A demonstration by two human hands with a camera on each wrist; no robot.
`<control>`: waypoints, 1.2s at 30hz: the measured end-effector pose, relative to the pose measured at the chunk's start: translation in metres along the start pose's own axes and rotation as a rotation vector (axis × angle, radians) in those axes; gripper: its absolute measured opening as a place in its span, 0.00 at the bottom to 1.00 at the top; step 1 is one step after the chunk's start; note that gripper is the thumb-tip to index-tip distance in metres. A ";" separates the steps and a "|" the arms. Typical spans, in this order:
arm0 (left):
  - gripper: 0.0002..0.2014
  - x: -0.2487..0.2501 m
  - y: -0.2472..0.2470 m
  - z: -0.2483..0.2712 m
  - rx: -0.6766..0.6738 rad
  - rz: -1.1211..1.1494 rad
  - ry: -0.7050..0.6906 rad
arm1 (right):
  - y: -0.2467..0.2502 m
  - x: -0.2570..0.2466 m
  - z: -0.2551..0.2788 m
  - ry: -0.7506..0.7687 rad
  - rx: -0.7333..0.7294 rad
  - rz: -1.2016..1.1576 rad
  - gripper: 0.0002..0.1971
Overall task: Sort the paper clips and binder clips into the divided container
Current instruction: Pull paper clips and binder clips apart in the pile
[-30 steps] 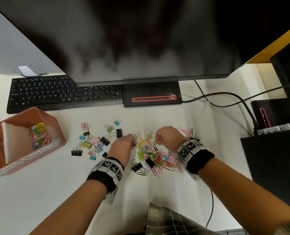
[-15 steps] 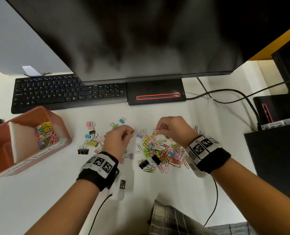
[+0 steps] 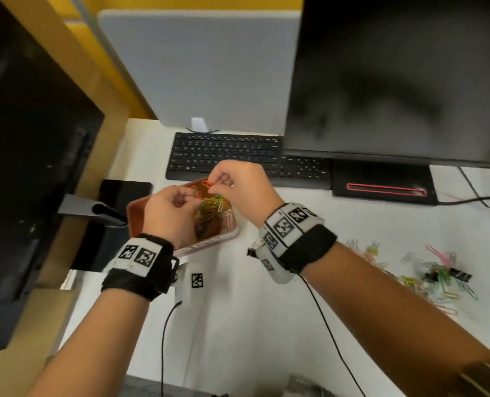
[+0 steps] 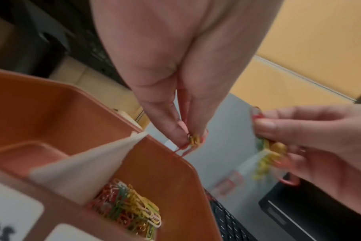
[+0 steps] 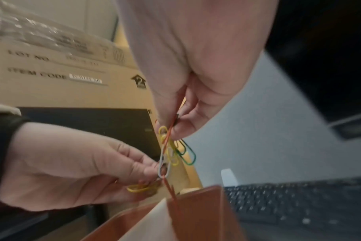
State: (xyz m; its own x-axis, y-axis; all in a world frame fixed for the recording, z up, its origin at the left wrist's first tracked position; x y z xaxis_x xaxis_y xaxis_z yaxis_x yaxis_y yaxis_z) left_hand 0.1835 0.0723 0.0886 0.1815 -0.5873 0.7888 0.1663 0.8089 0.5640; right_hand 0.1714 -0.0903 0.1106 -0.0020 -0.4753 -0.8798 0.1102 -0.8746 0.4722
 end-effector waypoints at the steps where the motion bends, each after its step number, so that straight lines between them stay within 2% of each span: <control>1: 0.06 -0.008 0.001 -0.006 -0.030 -0.005 0.022 | -0.014 -0.002 -0.011 -0.027 -0.028 0.010 0.04; 3: 0.12 -0.019 0.005 -0.012 -0.095 -0.043 0.054 | -0.034 -0.002 -0.024 -0.090 -0.087 0.047 0.07; 5: 0.15 -0.022 0.009 -0.013 -0.094 -0.113 0.053 | -0.041 0.002 -0.023 -0.097 -0.087 0.079 0.10; 8: 0.12 -0.013 0.010 0.004 -0.104 -0.114 -0.038 | -0.026 0.014 0.002 -0.069 -0.040 0.096 0.07; 10: 0.08 -0.008 -0.003 0.018 -0.184 -0.074 -0.116 | -0.007 0.030 0.032 -0.097 -0.027 0.106 0.06; 12: 0.06 -0.003 -0.029 0.031 -0.306 -0.060 -0.175 | 0.017 0.059 0.070 -0.168 -0.003 0.170 0.07; 15: 0.07 0.012 -0.080 0.056 -0.492 -0.106 -0.282 | 0.056 0.115 0.136 -0.357 0.086 0.271 0.06; 19: 0.09 0.025 -0.152 0.090 -0.693 -0.116 -0.303 | 0.097 0.171 0.218 -0.592 0.132 0.286 0.07; 21: 0.11 0.029 -0.185 0.102 -0.746 -0.140 -0.333 | 0.108 0.189 0.242 -0.649 0.120 0.259 0.08; 24: 0.13 0.033 -0.227 0.111 -0.749 -0.229 -0.375 | 0.119 0.207 0.259 -0.652 0.081 0.252 0.11; 28: 0.19 0.035 -0.264 0.112 -0.740 -0.398 -0.426 | 0.132 0.224 0.262 -0.605 -0.011 0.330 0.21; 33: 0.31 0.029 -0.276 0.108 -0.778 -0.592 -0.449 | 0.158 0.227 0.257 -0.500 -0.082 0.363 0.29; 36: 0.30 0.027 -0.277 0.105 -0.785 -0.631 -0.495 | 0.158 0.224 0.261 -0.451 -0.214 0.465 0.35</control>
State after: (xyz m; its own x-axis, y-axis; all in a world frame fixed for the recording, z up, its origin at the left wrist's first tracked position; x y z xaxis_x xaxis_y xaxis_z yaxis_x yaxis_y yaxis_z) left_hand 0.0401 -0.1643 -0.0203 -0.5270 -0.6682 0.5252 0.6889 0.0260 0.7244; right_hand -0.0715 -0.3600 0.0021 -0.3154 -0.8315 -0.4573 0.3938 -0.5531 0.7341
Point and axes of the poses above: each hand's wrist, its own z-axis away from the middle knuckle, its own y-axis out of the back of the hand, x = y × z, the point moved 1 cm from there along -z, towards the middle knuckle, and after that the axes turned 4 degrees about -x, right-handed, at the moved point
